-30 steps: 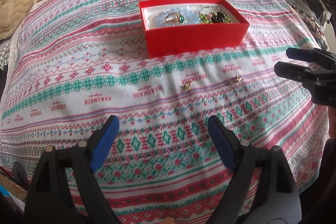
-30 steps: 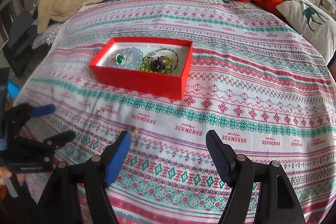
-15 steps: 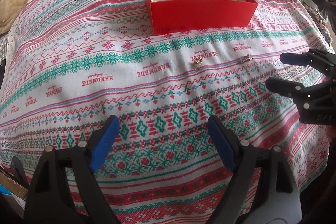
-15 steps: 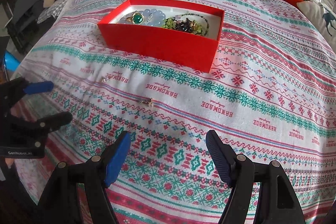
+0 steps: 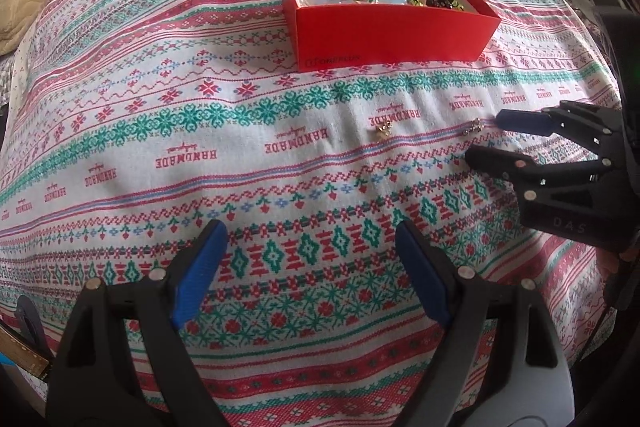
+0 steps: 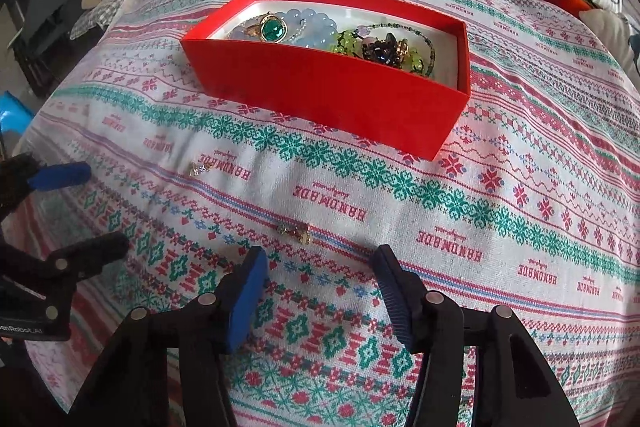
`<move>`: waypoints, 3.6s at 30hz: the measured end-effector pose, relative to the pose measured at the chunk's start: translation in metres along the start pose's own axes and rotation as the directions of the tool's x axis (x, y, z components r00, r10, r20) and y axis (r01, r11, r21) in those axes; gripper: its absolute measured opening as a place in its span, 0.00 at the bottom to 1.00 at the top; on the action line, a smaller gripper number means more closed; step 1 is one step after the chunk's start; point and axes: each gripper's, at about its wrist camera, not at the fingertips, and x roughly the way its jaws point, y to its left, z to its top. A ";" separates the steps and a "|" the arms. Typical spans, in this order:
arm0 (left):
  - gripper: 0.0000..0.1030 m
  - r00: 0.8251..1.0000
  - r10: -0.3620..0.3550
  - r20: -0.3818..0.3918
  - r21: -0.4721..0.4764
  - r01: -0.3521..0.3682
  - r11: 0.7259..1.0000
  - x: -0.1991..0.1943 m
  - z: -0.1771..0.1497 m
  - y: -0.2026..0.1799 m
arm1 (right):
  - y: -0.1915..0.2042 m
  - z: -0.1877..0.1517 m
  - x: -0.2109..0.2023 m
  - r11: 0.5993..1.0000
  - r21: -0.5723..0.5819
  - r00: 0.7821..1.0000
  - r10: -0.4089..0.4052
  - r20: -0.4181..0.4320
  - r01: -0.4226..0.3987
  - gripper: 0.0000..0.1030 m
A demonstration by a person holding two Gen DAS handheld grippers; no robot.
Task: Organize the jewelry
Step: 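Grasp a small gold earring with the right tool, then grasp the other gold earring with the left tool while the right tool holds its earring, then carry both earrings into the red box and open both tools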
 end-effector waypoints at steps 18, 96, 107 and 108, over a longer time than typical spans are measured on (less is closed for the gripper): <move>0.84 1.000 -0.007 0.000 0.017 0.007 1.000 0.003 0.008 -0.010 | 0.011 0.014 0.004 0.998 -0.056 1.000 0.001 0.027 0.000 0.09; 0.09 0.976 -0.119 0.184 -0.028 0.127 0.992 -0.020 0.072 -0.009 | -0.035 0.035 -0.066 0.992 0.088 0.983 0.074 0.168 -0.090 0.07; 0.09 0.967 -0.094 0.235 -0.038 0.105 0.994 -0.014 0.104 -0.010 | -0.043 0.065 -0.059 0.987 0.132 0.976 0.068 0.208 -0.097 0.07; 0.09 0.968 -0.092 0.235 -0.042 0.104 0.994 -0.011 0.107 -0.011 | -0.044 0.067 -0.057 0.986 0.137 0.976 0.065 0.209 -0.095 0.07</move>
